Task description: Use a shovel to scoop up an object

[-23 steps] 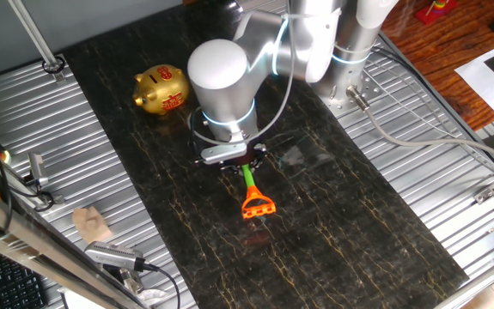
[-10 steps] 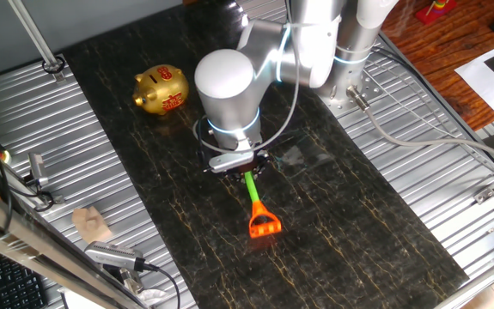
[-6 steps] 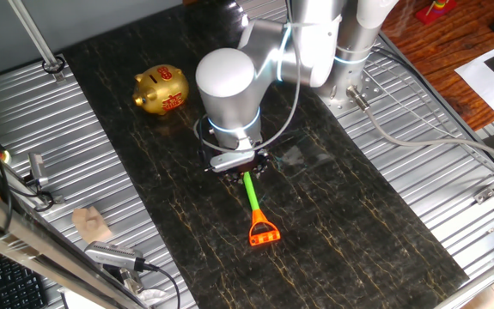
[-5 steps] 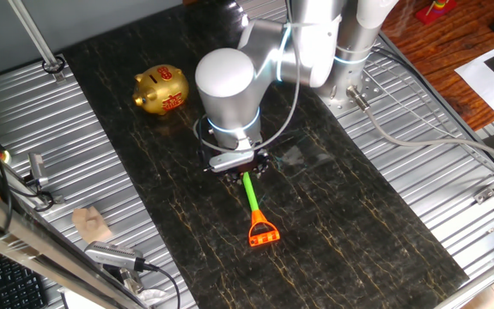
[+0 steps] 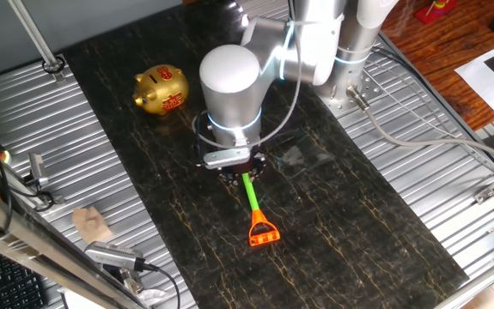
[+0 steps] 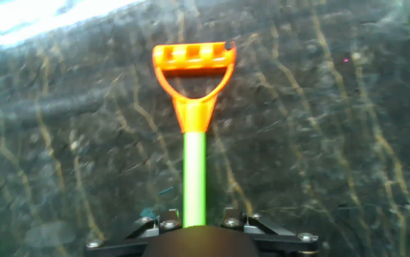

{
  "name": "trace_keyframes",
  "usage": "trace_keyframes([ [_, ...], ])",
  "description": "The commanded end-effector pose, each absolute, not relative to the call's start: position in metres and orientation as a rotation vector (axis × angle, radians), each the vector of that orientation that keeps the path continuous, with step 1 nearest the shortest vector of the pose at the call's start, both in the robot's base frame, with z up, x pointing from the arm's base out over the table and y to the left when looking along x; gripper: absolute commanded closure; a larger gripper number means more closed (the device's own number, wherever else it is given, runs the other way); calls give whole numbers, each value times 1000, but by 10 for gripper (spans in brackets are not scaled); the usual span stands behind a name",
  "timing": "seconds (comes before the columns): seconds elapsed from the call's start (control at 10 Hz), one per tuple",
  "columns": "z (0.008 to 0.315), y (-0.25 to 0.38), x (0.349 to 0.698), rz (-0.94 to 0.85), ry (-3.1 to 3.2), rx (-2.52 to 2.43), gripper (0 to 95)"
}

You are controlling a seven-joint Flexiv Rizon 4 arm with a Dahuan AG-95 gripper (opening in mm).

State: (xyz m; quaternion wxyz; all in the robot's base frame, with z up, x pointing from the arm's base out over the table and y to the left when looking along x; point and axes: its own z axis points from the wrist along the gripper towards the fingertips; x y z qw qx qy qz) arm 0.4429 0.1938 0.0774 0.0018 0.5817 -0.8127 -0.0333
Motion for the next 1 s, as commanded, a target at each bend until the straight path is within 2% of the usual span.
trace_keyframes([
  [0.1, 87, 202, 466, -86, -2670, 1654, 950],
  [0.5, 102, 217, 491, -58, -2809, 1376, 950],
  [1.0, 107, 223, 497, -52, -2827, 1388, 950],
])
